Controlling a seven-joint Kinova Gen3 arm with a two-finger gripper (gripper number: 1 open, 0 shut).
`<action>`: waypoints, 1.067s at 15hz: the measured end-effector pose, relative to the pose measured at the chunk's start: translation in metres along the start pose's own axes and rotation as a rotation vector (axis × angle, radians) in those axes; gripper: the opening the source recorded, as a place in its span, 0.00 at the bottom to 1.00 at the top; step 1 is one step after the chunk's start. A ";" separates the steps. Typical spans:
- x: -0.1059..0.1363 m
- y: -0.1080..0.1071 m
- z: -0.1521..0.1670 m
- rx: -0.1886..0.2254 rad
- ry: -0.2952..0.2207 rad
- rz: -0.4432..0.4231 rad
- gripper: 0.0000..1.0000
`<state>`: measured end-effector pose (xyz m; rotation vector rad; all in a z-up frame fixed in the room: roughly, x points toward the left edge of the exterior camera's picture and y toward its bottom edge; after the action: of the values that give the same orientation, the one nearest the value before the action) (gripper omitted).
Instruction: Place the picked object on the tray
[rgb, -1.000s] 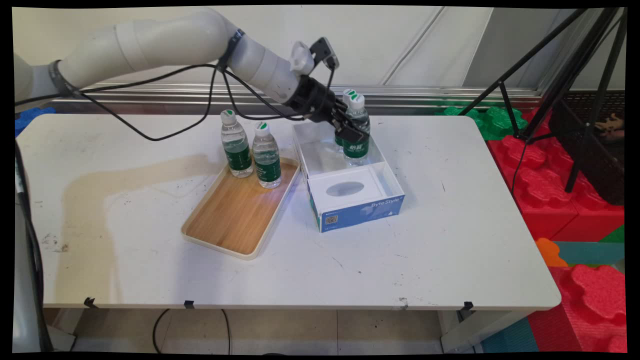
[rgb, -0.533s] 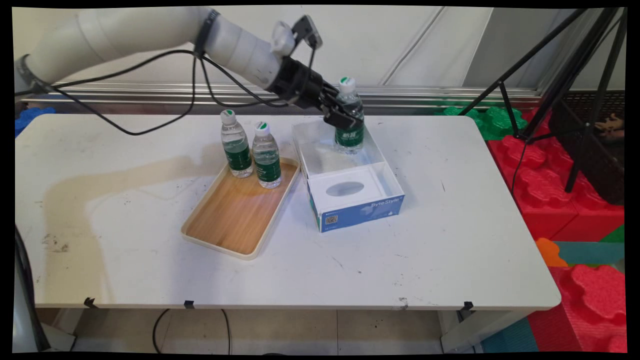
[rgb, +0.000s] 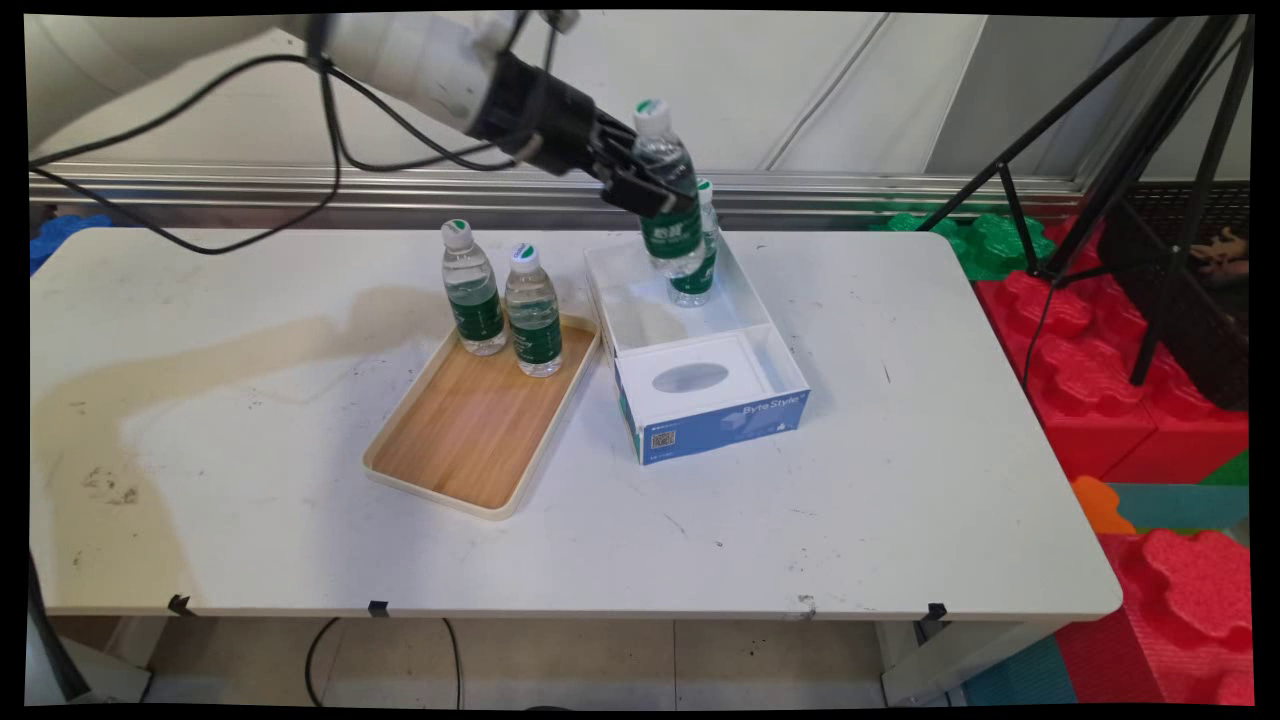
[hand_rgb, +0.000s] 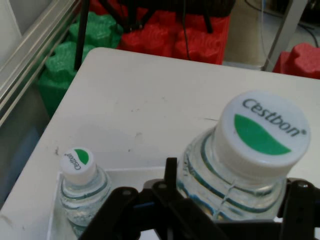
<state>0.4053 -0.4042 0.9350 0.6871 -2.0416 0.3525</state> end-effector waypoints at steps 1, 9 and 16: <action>0.001 0.002 -0.011 -0.003 0.006 0.001 0.00; 0.000 0.010 -0.086 -0.027 0.013 0.010 0.00; -0.020 0.017 -0.143 -0.059 -0.044 0.049 0.00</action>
<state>0.5019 -0.3131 0.9947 0.6140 -2.1053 0.3063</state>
